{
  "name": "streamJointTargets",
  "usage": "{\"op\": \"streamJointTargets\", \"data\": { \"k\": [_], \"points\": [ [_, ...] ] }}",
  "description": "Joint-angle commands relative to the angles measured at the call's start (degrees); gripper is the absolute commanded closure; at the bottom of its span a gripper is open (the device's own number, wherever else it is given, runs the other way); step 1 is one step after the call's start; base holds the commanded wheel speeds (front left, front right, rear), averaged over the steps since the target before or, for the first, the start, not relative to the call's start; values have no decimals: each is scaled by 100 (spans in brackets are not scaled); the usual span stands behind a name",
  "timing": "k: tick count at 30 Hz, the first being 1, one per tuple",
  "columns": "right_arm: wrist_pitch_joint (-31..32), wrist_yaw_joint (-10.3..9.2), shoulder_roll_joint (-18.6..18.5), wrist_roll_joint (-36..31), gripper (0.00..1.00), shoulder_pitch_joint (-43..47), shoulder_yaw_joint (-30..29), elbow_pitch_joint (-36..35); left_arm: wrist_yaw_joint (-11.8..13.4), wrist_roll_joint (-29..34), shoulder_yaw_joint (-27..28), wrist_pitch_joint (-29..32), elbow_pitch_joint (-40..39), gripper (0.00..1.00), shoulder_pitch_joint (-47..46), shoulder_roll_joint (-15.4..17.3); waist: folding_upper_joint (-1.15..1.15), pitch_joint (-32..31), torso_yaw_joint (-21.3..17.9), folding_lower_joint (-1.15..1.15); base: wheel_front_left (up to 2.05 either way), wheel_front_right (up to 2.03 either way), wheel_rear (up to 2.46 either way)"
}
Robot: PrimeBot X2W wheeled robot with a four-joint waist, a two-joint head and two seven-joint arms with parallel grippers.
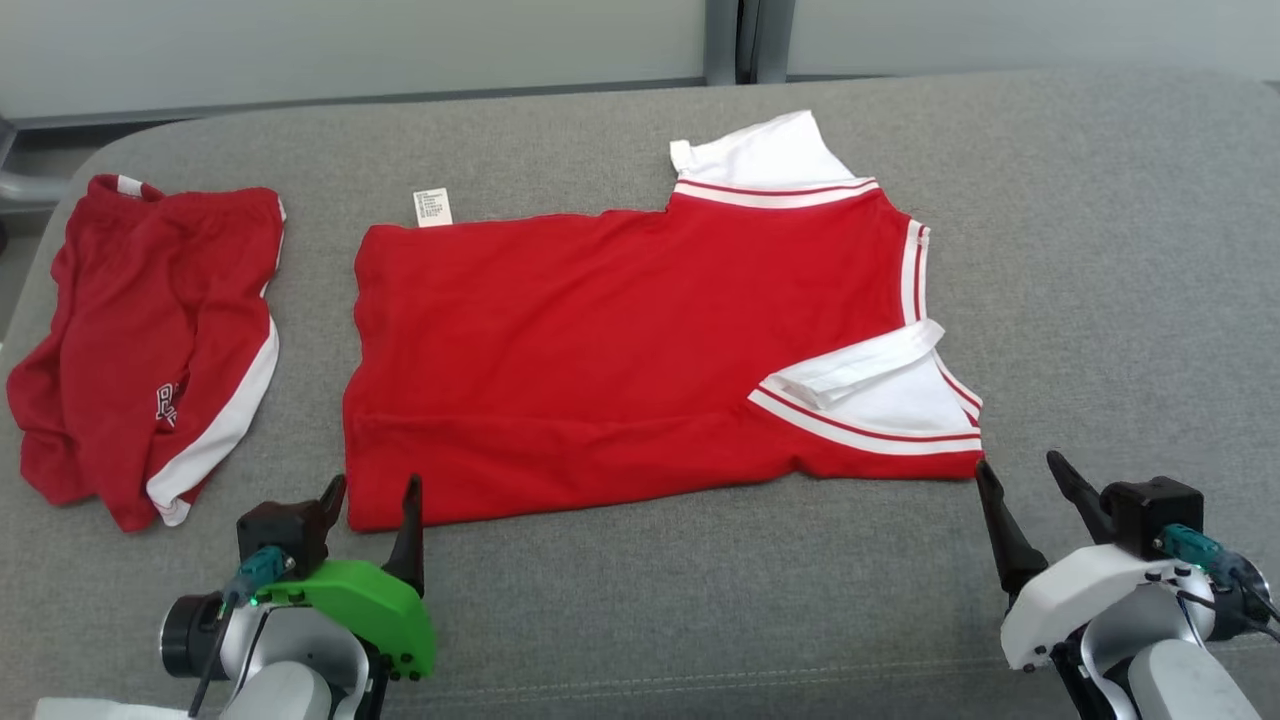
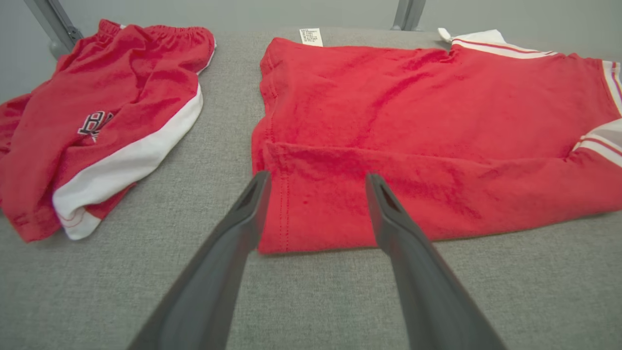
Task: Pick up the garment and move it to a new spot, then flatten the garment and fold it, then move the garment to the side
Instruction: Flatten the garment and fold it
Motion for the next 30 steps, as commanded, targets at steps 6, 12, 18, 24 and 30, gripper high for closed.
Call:
{"op": "streamJointTargets", "data": {
  "k": [6, 12, 18, 24, 30],
  "points": [
    [12, -3, -184, 120, 0, -545, 197, 717, -222, -243, 54, 103, 620, 0, -511, -135, 0, 526, 30, 0, 0, 0, 0],
    [-125, -4, -257, 268, 0, -1010, 410, 1363, -330, -440, 181, 165, 1240, 0, -845, -178, 0, 775, 53, 0, 0, 0, 0],
    [-243, -4, -282, 436, 0, -1396, 631, 1876, -414, -654, 273, 254, 1679, 0, -989, -231, 0, 889, 79, 0, 0, 0, 0],
    [-374, -3, -277, 695, 100, -1729, 859, 2303, -720, -980, 258, 478, 1858, 100, -1007, -406, 0, 929, 116, 0, 0, 0, 0],
    [-450, -7, -363, 1011, 100, -1670, 948, 2400, -909, -1238, 326, 533, 1646, 100, -758, -428, 0, 874, 127, 0, 0, 0, 0]
  ]
}}
